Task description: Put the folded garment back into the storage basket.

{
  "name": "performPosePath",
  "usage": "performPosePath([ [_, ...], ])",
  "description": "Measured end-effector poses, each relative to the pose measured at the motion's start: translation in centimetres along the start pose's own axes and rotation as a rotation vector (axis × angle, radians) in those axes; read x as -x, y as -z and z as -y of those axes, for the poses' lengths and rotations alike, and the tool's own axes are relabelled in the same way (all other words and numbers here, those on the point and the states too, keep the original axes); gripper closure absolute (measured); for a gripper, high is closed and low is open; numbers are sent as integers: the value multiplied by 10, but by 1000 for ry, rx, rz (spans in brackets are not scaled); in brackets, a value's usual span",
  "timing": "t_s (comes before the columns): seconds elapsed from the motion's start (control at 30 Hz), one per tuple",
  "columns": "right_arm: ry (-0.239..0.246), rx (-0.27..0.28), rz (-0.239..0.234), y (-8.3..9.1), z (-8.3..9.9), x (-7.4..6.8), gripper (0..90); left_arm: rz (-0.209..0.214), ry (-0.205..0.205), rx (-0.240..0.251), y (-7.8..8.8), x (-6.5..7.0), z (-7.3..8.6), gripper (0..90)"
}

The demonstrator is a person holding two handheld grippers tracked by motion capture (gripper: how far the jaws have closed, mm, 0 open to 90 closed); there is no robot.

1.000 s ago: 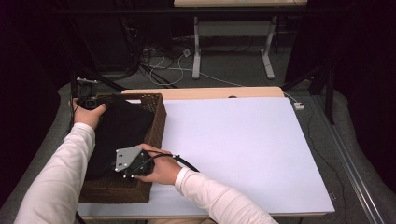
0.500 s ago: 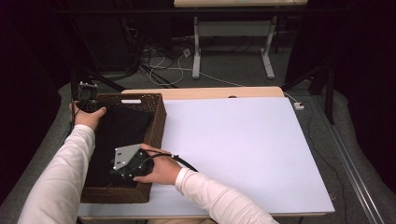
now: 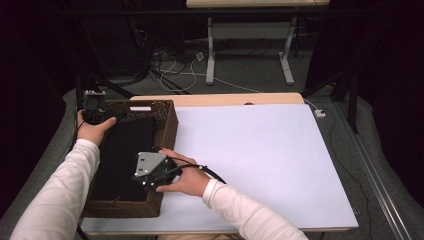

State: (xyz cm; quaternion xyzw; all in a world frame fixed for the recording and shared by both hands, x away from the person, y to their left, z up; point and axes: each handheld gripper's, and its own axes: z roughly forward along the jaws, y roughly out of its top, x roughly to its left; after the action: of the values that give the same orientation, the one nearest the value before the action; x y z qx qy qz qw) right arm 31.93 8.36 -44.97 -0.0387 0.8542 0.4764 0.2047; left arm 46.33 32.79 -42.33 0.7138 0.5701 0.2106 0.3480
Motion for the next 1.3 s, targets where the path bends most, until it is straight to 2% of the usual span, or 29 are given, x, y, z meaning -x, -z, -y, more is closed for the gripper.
performPosePath([
  [0.03, -12, 4, 3, 4, 1, 2, 372, 9, 3, 3, 5, 3, 0, 405],
  [0.1, -30, -10, 39, 14, 5, 6, 348, 29, 9, 22, 10, 7, 0, 405],
  [0.13, -42, -12, 47, 17, 6, 8, 345, 51, 4, 39, 14, 10, 0, 412],
  [0.2, -86, -22, 52, 27, 11, 12, 344, 71, 0, 37, 19, 14, 1, 429],
  [0.23, -97, -26, 52, 30, 13, 14, 339, 78, 6, 42, 21, 17, 2, 427],
  [0.3, -127, -30, 69, 38, 19, 17, 288, 128, 50, 37, 25, 21, 4, 423],
  [0.33, -145, -36, 81, 43, 22, 19, 269, 139, 60, 40, 25, 23, 5, 408],
  [0.37, -155, -37, 87, 46, 24, 20, 267, 154, 48, 34, 27, 26, 6, 396],
  [0.43, -177, -36, 105, 54, 29, 23, 251, 162, 41, 38, 28, 30, 8, 355],
  [0.5, -200, -37, 121, 62, 34, 25, 214, 161, 42, 33, 28, 35, 10, 275],
  [0.67, -265, -53, 158, 83, 50, 27, 149, 177, 28, 18, 29, 49, 15, 199],
  [0.9, -351, -45, 210, 115, 73, 33, 131, 210, -6, 15, 30, 77, 22, 145],
  [1.0, -378, -66, 254, 128, 83, 35, 116, 214, -27, 34, 30, 89, 24, 123],
  [1.2, -420, -71, 289, 152, 98, 38, 47, 254, -31, 24, 29, 111, 29, 74],
  [1.3, -444, -79, 318, 162, 105, 40, 11, 260, -32, 45, 27, 120, 31, 55],
])
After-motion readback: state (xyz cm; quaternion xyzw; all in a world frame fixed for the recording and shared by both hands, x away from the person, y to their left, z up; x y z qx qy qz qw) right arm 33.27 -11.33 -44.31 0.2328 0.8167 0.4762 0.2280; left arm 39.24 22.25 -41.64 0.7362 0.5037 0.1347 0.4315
